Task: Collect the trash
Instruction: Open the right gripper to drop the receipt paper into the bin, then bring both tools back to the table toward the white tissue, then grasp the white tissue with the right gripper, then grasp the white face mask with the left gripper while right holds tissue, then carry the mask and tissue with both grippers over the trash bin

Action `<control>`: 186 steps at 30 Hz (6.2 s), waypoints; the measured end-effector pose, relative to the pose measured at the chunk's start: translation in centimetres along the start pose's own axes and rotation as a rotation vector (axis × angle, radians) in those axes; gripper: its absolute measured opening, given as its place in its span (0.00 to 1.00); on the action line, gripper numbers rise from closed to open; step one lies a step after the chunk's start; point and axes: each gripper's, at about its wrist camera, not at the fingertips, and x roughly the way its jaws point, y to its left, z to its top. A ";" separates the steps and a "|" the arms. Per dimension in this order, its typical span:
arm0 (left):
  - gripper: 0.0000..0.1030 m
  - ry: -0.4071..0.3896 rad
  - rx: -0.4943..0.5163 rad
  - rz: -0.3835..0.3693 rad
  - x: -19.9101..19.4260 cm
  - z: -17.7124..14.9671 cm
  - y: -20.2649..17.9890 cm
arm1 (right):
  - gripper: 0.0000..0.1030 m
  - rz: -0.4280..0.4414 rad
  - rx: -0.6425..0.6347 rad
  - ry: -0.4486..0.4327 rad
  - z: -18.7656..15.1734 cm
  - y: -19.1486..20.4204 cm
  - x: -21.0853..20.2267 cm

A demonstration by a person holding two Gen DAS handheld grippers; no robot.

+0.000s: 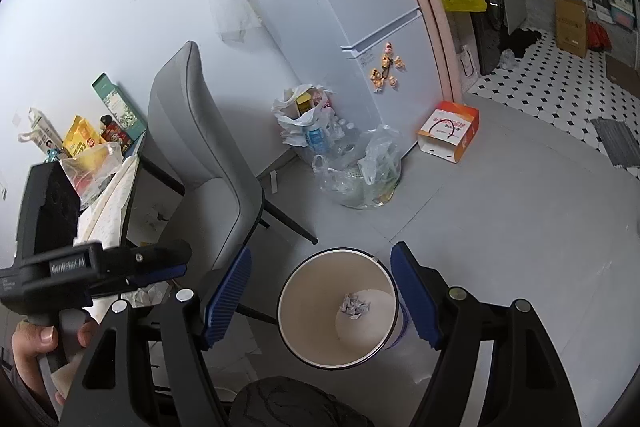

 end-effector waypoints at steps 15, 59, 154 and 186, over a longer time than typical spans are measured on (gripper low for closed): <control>0.16 -0.012 0.083 0.167 1.3 -1.3 -1.5 | 0.86 -0.032 0.018 -0.011 -0.5 -2.2 0.5; 0.60 -0.719 -0.356 0.643 -33.7 -24.0 17.6 | 0.82 0.337 -0.539 0.083 -9.0 25.5 -2.7; 0.84 -0.531 -0.347 0.664 -29.2 -20.8 22.5 | 0.07 0.460 -0.615 0.310 -14.9 36.7 3.4; 0.09 -0.758 -0.162 0.521 -35.9 -21.0 16.0 | 0.05 0.485 -0.556 0.212 -11.8 34.5 0.3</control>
